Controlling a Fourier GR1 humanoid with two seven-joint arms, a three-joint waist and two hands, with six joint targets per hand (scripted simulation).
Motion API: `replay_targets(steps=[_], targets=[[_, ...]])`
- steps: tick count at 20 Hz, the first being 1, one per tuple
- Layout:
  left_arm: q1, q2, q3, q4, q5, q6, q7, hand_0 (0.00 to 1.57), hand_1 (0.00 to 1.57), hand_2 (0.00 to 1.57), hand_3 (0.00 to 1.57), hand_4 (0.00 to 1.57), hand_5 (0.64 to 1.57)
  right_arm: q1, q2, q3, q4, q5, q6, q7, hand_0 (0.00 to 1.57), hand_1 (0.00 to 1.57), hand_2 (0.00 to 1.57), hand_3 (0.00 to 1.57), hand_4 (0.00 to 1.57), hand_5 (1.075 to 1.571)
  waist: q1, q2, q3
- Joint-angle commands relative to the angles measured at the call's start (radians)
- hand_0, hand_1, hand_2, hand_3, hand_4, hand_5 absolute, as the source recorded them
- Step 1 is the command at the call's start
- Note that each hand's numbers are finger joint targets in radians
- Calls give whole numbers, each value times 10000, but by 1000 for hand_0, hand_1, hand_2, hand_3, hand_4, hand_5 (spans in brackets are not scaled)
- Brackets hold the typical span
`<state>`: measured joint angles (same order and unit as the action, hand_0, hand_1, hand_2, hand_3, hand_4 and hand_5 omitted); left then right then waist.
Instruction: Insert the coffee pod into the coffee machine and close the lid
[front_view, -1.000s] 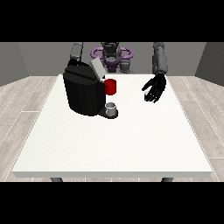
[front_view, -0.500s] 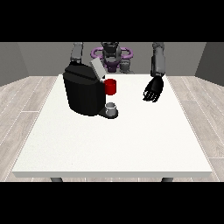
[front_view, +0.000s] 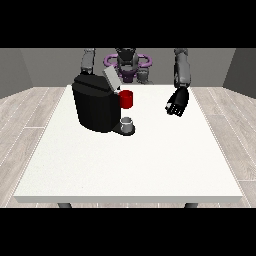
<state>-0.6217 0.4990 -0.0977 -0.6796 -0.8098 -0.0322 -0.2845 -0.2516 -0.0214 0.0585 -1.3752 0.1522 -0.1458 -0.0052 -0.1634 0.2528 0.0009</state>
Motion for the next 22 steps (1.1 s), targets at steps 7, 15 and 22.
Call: replay_targets(steps=[7, 15, 22], targets=[[-562, -458, 735, 270, 792, -697, -1256, 1451, 1451, 1437, 1359, 521, 1571, 91, -317, -387, 527, 358, -387, 427, 0, 0, 0, 0, 0, 1571, 240, -663, -14], [-1891, -796, 664, -222, 715, -2619, 214, 1402, 1402, 1390, 1329, 542, 1571, 88, 93, -145, 1616, 700, -667, 59, 0, 0, 0, 0, 0, 1571, 236, -1452, -8], [-3123, -1480, 479, -1037, 649, -3576, 1411, 1340, 1340, 1372, 1351, 562, 1571, -593, -265, -736, 2673, 454, -458, -357, 0, 0, 0, 0, 0, 1571, 489, -1626, -3]])
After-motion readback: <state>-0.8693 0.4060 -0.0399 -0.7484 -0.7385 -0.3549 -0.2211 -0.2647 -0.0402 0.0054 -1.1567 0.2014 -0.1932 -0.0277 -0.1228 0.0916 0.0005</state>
